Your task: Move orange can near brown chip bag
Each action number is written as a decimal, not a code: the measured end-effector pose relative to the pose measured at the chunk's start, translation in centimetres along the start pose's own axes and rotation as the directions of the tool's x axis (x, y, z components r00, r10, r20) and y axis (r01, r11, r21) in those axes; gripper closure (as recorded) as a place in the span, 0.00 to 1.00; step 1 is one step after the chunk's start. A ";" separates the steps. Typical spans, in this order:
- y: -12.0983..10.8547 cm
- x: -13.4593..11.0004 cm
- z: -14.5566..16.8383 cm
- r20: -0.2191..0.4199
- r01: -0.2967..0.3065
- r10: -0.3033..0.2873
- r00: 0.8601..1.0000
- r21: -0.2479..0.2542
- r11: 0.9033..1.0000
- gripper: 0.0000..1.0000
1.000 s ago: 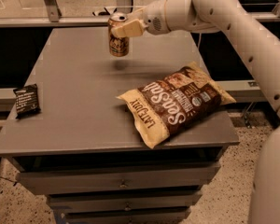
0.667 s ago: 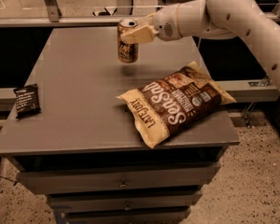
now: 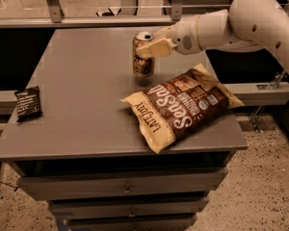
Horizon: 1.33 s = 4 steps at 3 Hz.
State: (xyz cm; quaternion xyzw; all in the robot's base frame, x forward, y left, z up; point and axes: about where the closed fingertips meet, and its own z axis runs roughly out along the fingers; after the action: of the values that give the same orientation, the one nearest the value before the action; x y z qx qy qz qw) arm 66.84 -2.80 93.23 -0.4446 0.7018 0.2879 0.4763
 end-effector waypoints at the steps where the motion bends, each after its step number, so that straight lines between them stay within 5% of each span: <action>1: 0.2 1.0 -1.8 -0.032 -0.008 0.008 0.999 0.021 1.000 1.00; 2: 0.4 1.9 -3.2 -0.057 -0.029 0.031 0.998 0.041 0.999 0.84; 4: 0.8 3.3 -4.0 -0.073 -0.059 0.062 0.995 0.050 0.997 0.30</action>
Offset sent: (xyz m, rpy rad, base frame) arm -0.0311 -0.0541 -0.0091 -0.0656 0.0644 -0.0935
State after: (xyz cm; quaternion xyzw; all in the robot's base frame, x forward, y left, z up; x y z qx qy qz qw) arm 63.94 -6.86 91.72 -0.4220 0.7389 0.2685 0.4514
